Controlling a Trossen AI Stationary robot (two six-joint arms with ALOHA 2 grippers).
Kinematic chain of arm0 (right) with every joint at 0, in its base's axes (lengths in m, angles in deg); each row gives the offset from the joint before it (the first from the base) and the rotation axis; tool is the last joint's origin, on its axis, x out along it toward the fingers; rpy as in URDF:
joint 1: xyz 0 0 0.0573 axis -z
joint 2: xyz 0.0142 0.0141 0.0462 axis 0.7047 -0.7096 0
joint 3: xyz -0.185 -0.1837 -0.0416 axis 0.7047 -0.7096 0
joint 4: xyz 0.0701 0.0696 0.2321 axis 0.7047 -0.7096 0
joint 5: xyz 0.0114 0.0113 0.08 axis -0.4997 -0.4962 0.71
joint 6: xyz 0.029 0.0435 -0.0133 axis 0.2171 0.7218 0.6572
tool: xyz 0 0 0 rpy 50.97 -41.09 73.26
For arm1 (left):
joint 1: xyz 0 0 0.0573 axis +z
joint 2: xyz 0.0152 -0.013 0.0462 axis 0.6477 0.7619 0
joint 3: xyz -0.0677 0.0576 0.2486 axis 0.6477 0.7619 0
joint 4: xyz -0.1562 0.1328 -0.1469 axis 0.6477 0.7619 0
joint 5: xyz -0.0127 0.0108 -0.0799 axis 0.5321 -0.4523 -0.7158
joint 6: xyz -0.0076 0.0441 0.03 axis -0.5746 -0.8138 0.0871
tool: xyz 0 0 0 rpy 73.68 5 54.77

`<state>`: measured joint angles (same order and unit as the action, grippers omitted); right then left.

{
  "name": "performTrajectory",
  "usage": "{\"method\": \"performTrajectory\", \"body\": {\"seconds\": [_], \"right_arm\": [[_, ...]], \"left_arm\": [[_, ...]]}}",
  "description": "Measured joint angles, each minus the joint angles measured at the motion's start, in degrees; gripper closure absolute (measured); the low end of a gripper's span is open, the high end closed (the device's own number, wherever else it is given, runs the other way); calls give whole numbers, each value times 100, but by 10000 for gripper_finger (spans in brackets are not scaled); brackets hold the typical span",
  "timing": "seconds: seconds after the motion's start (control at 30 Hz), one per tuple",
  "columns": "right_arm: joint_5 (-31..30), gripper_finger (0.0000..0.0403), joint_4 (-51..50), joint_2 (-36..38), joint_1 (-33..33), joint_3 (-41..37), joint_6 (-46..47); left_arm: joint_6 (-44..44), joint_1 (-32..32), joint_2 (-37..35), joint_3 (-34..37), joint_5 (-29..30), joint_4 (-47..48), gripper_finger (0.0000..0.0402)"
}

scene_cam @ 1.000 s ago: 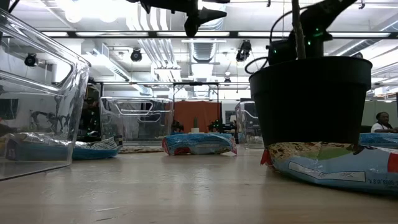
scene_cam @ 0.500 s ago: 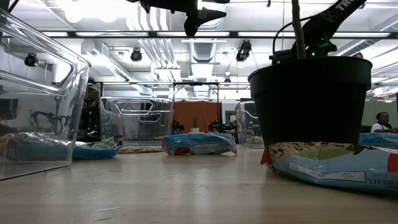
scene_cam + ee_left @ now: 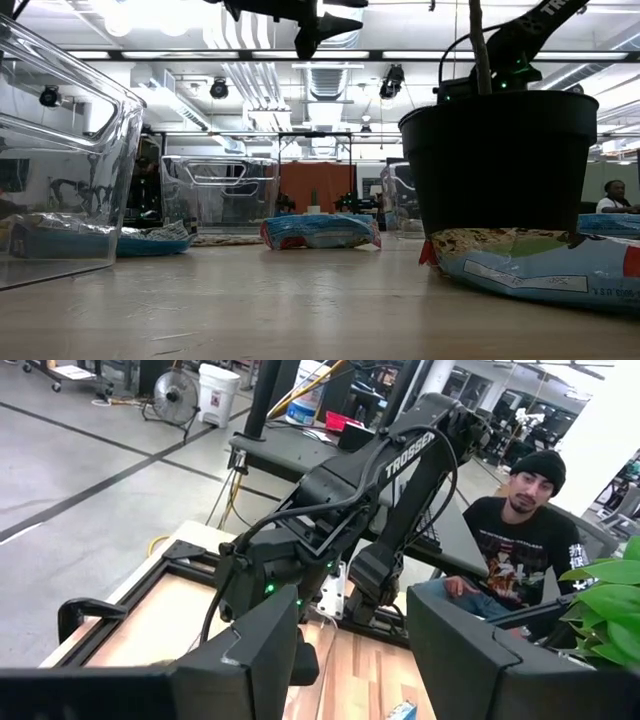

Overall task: Pick and place Granola Bars by type
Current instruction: Put the middle right yellow granola bar into the top left transparent bin

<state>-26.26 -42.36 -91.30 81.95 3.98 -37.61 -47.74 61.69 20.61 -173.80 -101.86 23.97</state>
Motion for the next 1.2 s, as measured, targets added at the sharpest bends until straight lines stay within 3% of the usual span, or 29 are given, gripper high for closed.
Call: {"method": "performTrajectory", "body": {"seconds": [0.3, 1.0, 1.2], "right_arm": [[-89, 261, -112, 44, 4, 697, -304], [274, 246, -470, 127, -212, 2867, -1374], [431, 241, -432, 129, -286, 3029, -1457]], "left_arm": [[-70, 2, -52, 0, -1, 140, 232], [-822, 0, -969, 12, 308, 3033, 232], [-892, -23, -1360, 511, 234, 3079, 232]]}}
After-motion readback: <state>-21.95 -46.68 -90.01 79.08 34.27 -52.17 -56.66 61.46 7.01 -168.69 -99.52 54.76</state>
